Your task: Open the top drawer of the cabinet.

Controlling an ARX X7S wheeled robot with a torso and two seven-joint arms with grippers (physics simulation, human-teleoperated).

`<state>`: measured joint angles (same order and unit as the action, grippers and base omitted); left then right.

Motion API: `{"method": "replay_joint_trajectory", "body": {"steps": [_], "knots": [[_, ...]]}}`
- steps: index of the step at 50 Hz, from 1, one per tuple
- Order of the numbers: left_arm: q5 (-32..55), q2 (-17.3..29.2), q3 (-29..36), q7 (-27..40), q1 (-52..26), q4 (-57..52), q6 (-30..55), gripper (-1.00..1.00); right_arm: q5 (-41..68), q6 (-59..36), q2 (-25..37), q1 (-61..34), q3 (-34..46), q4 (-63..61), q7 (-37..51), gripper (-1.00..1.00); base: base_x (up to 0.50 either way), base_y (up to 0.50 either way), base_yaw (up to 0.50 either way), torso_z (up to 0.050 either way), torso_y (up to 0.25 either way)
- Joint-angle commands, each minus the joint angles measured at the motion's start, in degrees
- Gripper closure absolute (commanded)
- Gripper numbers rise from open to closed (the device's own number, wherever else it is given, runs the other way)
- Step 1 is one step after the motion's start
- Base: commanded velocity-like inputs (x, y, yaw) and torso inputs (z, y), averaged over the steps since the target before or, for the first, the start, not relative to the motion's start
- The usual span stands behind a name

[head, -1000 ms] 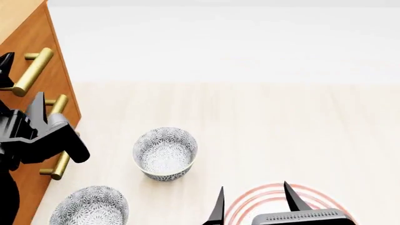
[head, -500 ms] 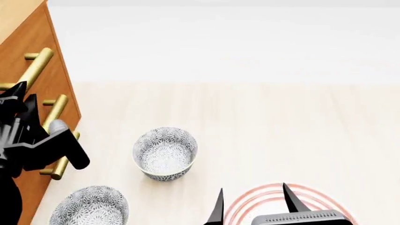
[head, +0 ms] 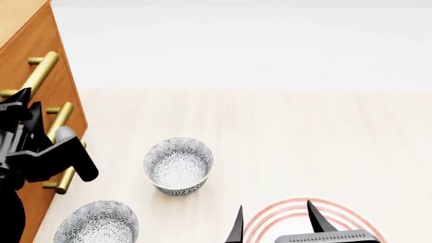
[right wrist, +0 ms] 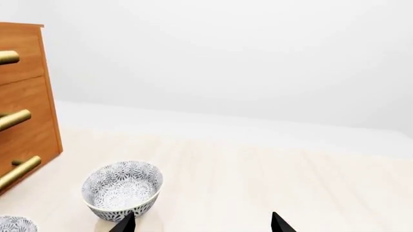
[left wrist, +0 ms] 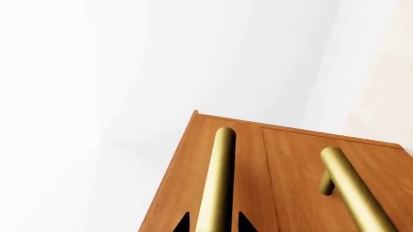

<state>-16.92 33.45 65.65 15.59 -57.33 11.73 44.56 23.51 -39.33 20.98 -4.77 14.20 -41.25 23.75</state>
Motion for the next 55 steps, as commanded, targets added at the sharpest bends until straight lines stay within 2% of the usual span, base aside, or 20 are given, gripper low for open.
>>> {"method": "replay_joint_trajectory", "body": {"steps": [1, 13, 36, 55], "knots": [[-4.8, -2.2, 0.2, -0.4, -4.0, 0.0, 2.7, 1.00, -0.3, 0.1, 0.4, 0.2, 0.3, 0.0, 0.4, -1.00, 0.01, 0.00, 0.00, 0.000, 0.000], [-4.9, -7.5, 1.0, -1.4, -5.9, 5.0, 4.9, 1.00, 0.0, 0.7, 0.7, 0.6, 0.1, 0.4, 0.4, -1.00, 0.01, 0.00, 0.00, 0.000, 0.000], [-6.4, -11.3, 2.8, -2.4, -6.7, 4.6, 7.8, 1.00, 0.5, 2.3, 1.0, 1.2, -0.1, 1.5, 0.1, -1.00, 0.01, 0.00, -0.01, 0.000, 0.000], [-6.0, -16.6, 3.1, -1.3, -6.0, 7.3, 7.3, 1.00, 1.3, 4.1, 1.1, 1.8, -0.6, 3.0, -0.5, -1.00, 0.01, 0.00, 0.00, 0.001, 0.000]]}}
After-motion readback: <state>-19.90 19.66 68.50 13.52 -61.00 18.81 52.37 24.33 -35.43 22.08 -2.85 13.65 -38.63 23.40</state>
